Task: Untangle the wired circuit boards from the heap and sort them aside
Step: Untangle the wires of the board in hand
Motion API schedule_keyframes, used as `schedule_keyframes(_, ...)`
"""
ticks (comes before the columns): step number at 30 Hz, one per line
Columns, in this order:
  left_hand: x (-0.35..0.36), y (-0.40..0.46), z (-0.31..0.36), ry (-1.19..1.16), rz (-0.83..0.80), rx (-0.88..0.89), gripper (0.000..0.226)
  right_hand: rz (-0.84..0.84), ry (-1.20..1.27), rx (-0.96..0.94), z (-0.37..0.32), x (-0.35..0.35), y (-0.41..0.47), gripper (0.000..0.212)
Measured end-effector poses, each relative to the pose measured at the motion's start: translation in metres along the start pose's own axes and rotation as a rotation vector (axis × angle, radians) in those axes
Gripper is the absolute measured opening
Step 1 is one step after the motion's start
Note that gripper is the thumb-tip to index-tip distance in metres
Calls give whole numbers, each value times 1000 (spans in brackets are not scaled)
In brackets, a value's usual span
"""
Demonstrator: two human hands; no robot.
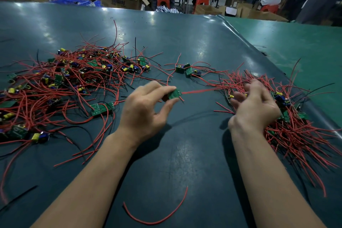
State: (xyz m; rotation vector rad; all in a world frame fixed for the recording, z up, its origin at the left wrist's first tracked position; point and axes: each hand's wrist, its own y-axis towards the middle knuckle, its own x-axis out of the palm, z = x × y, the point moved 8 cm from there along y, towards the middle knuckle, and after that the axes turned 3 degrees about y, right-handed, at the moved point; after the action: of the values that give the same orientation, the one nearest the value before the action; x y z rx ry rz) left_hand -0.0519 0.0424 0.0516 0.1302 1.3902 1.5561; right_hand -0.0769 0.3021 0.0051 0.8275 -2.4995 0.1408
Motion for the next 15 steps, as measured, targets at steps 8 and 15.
schedule_keyframes(8, -1, 0, 6, -10, -13, 76, 26, -1148, -274, 311, 37, 72, -110, 39)
schedule_keyframes(15, -11, 4, -7, 105, 27, 72, 16, -895, -262, 15, 11, 63, -81, 39)
